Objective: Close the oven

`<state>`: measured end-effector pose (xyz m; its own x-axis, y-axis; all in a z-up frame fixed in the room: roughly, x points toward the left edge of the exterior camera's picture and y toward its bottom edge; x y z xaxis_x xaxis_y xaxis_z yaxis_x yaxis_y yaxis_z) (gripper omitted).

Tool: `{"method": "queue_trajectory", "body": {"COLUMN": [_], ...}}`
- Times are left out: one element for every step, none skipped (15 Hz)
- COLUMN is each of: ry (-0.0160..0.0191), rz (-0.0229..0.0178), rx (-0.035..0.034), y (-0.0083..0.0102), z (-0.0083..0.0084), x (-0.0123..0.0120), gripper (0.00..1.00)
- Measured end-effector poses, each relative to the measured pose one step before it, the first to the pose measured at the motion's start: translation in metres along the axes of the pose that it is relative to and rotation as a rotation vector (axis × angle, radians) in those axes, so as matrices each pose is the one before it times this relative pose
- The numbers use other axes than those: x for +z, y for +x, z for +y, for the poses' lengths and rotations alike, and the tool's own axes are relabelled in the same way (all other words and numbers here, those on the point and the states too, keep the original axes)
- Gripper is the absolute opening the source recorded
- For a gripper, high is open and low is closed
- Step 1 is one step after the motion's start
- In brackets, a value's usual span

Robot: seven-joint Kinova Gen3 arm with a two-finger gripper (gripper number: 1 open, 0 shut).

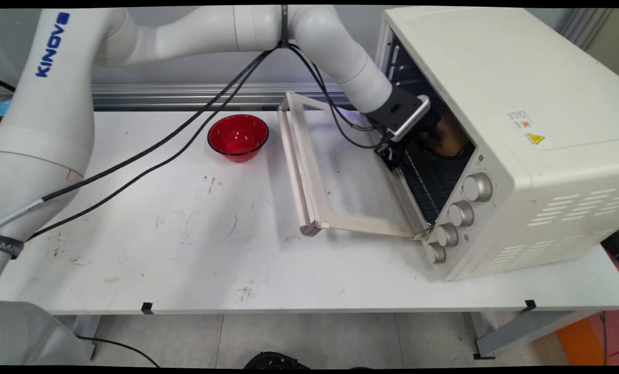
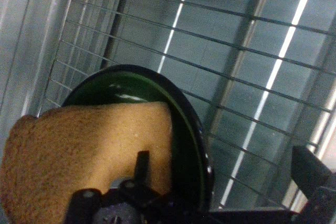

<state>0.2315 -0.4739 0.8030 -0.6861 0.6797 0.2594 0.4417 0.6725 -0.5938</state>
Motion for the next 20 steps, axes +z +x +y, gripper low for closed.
{"method": "queue_trajectory", "body": {"ry": [0.00418, 0.00456, 0.00485, 0.00346, 0.00336, 0.00427, 0.00270, 0.00227, 0.00140, 0.00118, 0.00188, 0.00296, 0.00271, 0.00659, 0.00700, 0.00571, 0.00695, 0.00799, 0.00633, 0.00808], "rz": [0.00024, 0.00070, 0.00047, -0.00023, 0.00021, -0.00033, -0.00014, 0.00055, 0.00012, -0.00005, -0.00018, 0.00024, 0.00086, 0.00394, 0.00503, 0.00619, 0.00696, 0.00839, 0.00794, 0.01031], "rx": [-0.00028, -0.00071, -0.00181, -0.00240, -0.00224, -0.00452, -0.00512, -0.00551, -0.00846, -0.01235, -0.01747, -0.02627, -0.02581, -0.04760, -0.04696, -0.04015, -0.04121, -0.04941, -0.04179, -0.05232], "y": [-0.00041, -0.00013, -0.00022, -0.00012, 0.00015, 0.00025, 0.00074, 0.00094, 0.00088, 0.00115, 0.00061, 0.00044, 0.00044, 0.00007, -0.00018, 0.00038, 0.00021, 0.00013, 0.00023, 0.00004], "z": [0.00228, 0.00204, 0.00238, 0.00268, 0.00297, 0.00313, 0.00323, 0.00333, 0.00317, 0.00371, 0.00410, 0.00480, 0.00352, 0.00425, 0.00327, 0.00225, 0.00181, 0.00186, 0.00141, 0.00142], "x": [-0.00434, -0.00440, -0.00510, -0.00531, -0.00621, -0.00687, -0.00666, -0.00699, -0.00619, -0.00723, -0.00800, -0.00971, -0.00782, -0.01121, -0.00990, -0.00781, -0.00795, -0.00908, -0.00753, -0.00902], "gripper": [1.00, 1.00, 1.00, 1.00, 1.00, 1.00, 1.00, 1.00, 1.00, 1.00, 1.00, 1.00, 1.00, 1.00, 1.00, 1.00, 1.00, 1.00, 1.00, 1.00]}}
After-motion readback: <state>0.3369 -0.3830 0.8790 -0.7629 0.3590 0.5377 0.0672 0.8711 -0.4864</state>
